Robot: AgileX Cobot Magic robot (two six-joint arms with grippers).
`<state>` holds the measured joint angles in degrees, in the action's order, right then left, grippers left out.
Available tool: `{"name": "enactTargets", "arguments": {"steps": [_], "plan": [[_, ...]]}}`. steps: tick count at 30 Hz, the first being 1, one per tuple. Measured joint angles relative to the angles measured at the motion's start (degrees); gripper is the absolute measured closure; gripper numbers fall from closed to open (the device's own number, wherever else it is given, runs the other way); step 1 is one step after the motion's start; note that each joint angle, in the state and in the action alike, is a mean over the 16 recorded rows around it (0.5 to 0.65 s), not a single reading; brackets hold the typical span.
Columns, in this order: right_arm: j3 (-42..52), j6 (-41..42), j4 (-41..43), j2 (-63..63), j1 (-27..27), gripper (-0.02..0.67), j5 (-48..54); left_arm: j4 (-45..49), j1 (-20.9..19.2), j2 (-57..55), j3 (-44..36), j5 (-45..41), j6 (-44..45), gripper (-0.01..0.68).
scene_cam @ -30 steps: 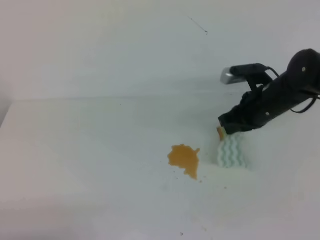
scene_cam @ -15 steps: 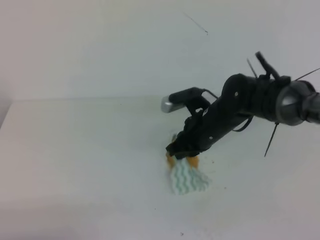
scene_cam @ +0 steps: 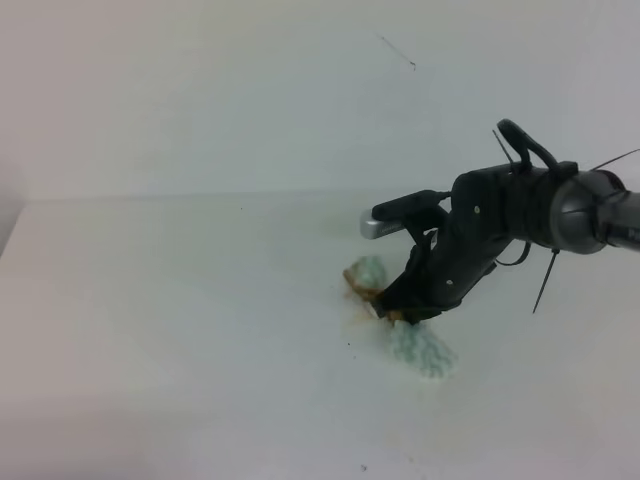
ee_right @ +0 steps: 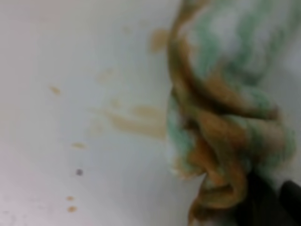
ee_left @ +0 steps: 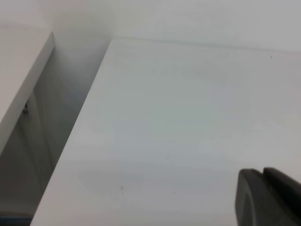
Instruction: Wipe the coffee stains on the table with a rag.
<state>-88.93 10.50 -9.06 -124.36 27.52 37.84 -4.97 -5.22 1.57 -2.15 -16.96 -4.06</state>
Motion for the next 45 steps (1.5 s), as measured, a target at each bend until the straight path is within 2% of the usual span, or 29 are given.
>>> {"name": "enactTargets", "arguments": {"steps": [6,17,22,32,40,45], "plan": [[-0.01,0.49,-0.89,0.0,-1.33,0.646,0.74,0.03,0.0,0.0,0.0,0.0,0.0,0.675],[-0.1,14.27,-19.01,0.06,0.15,0.647,-4.23,0.03,0.0,0.0,0.0,0.0,0.0,0.674],[-0.16,18.5,-22.77,0.01,1.18,0.647,-7.16,0.03,0.0,0.0,0.0,0.0,0.0,0.674],[-0.4,15.76,-15.48,-0.04,0.06,0.647,-9.45,0.03,0.0,0.0,0.0,0.0,0.0,0.673],[-0.67,8.44,-5.26,-0.01,-3.59,0.647,-5.34,0.03,0.0,0.0,0.0,0.0,0.0,0.672],[-0.75,6.42,-2.54,0.02,-5.09,0.647,-2.38,0.03,0.0,0.0,0.0,0.0,0.0,0.672]]}}
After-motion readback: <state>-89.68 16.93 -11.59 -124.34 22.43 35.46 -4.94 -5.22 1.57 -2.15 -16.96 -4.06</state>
